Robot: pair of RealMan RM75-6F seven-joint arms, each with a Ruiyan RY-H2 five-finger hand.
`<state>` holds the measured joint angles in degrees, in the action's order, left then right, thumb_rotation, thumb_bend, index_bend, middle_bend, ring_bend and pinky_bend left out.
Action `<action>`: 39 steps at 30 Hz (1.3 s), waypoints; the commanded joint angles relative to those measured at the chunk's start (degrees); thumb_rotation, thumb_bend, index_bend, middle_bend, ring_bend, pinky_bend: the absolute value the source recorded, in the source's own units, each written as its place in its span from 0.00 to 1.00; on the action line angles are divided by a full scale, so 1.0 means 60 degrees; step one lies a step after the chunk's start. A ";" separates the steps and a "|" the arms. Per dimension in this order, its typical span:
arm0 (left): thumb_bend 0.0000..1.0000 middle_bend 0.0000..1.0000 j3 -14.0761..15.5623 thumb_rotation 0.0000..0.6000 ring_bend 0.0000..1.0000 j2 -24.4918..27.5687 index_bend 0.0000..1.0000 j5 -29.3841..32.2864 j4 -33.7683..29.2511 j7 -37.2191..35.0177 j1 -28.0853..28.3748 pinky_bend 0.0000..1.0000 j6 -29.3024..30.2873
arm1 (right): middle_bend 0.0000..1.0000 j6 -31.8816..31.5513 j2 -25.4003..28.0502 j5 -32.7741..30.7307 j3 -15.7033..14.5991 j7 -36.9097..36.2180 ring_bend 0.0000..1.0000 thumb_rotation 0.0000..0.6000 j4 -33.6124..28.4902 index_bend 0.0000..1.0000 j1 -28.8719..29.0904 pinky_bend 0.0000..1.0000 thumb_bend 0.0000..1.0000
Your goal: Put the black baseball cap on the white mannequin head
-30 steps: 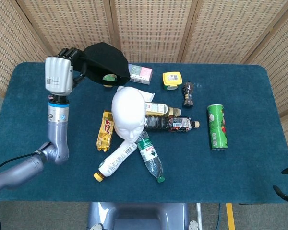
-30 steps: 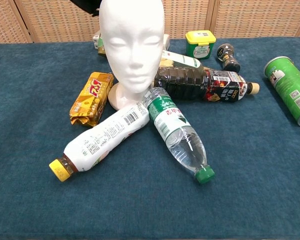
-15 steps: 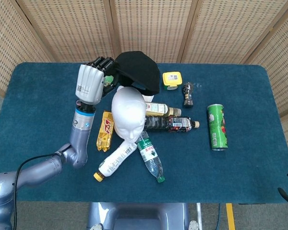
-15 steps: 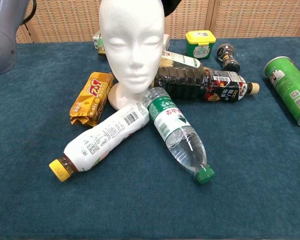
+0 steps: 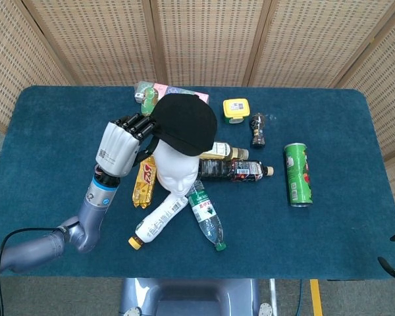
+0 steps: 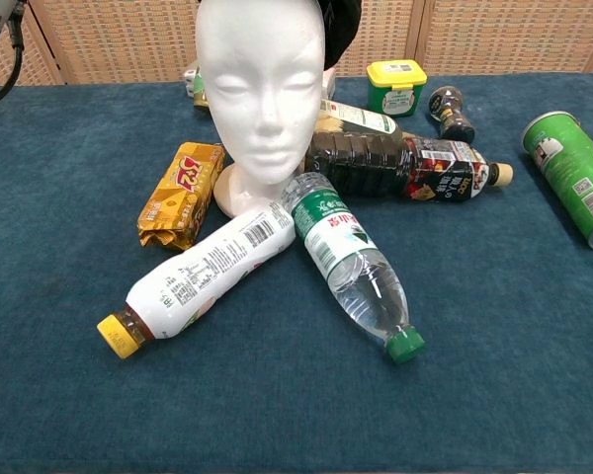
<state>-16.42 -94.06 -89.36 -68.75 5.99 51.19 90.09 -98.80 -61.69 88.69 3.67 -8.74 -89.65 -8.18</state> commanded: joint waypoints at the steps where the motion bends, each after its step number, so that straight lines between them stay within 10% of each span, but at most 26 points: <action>1: 0.53 0.54 0.0223 1.00 0.50 0.0119 0.75 -0.0178 -0.0173 0.0147 -0.0189 0.73 0.0056 | 0.46 0.0012 -0.0006 0.0021 -0.0003 0.0026 0.48 1.00 -0.0022 0.47 0.0015 0.49 0.12; 19: 0.45 0.54 0.1149 1.00 0.49 0.0529 0.73 -0.1121 -0.1145 0.1021 -0.1118 0.69 0.0208 | 0.46 0.0072 -0.0040 0.0017 0.0003 0.0061 0.48 1.00 -0.0029 0.47 0.0046 0.49 0.12; 39: 0.17 0.22 0.1471 1.00 0.15 0.1832 0.28 -0.0355 -0.3490 0.2766 -0.1918 0.46 -0.1227 | 0.46 0.0062 -0.0074 0.0006 0.0014 -0.0058 0.48 1.00 0.0086 0.47 0.0041 0.49 0.12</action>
<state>-8.09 -84.95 -93.15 -87.05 20.61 40.73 84.49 -98.44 -62.13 88.73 3.76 -9.08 -89.13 -7.94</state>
